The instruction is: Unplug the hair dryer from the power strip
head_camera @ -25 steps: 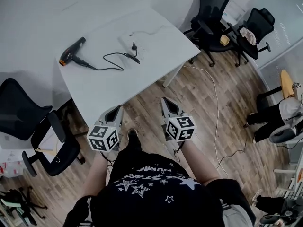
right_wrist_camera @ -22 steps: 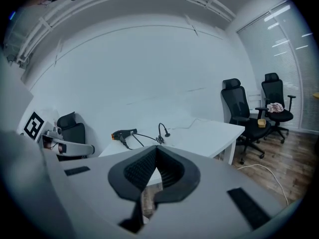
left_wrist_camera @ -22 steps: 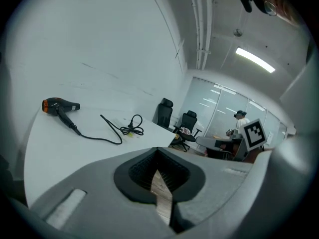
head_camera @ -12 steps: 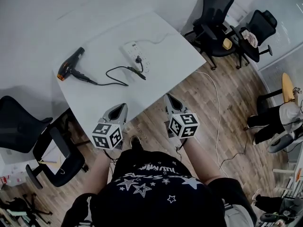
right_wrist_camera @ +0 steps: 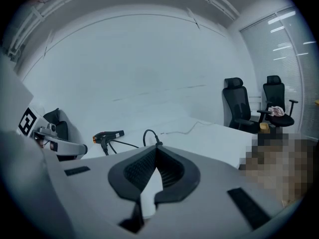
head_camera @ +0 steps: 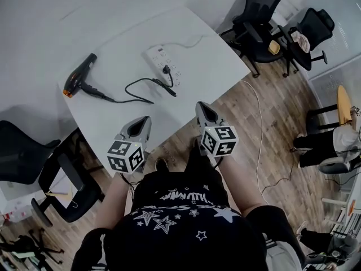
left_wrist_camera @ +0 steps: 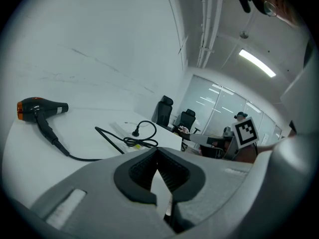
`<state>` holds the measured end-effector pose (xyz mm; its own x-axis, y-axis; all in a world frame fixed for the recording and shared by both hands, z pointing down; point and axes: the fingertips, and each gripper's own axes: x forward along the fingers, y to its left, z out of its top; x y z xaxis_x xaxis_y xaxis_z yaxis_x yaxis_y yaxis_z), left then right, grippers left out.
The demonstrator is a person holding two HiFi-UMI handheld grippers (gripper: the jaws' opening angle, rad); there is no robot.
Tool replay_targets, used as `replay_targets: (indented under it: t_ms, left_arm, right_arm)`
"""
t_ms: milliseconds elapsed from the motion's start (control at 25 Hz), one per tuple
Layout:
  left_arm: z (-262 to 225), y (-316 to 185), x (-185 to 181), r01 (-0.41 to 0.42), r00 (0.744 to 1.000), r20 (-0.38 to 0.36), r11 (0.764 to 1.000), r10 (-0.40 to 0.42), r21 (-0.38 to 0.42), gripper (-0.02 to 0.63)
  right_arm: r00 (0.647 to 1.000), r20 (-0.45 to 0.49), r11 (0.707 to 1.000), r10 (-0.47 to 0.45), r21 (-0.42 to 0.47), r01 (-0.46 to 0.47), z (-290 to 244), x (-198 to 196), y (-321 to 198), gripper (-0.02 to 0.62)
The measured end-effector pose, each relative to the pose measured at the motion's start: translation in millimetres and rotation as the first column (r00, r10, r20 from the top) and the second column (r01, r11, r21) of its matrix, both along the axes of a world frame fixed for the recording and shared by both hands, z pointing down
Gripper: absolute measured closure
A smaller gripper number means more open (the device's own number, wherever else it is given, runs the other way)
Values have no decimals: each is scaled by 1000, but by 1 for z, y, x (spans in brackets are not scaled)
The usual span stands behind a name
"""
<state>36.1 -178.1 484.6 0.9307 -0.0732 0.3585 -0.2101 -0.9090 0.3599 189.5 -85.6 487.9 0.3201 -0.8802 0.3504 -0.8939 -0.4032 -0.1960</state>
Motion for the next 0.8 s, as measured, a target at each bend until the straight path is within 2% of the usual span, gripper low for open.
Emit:
replay_targets:
  t_ms: [200, 440, 600, 800]
  left_arm:
    - [0, -6, 12, 56, 998, 5, 998, -56, 14, 598]
    - [-2, -13, 43, 145, 989, 28, 988, -147, 56, 598]
    - [-3, -16, 68, 219, 974, 43, 974, -221, 53, 598]
    - [0, -27, 91, 335, 940, 61, 941, -337, 39, 598]
  right_arm:
    - [998, -5, 998, -55, 12, 55, 1, 25, -21, 588]
    - [979, -6, 979, -202, 27, 202, 5, 58, -65, 588]
    - [945, 4, 945, -328, 5, 328, 14, 79, -93, 588]
    - [897, 23, 897, -441, 1, 441, 22, 103, -126, 588]
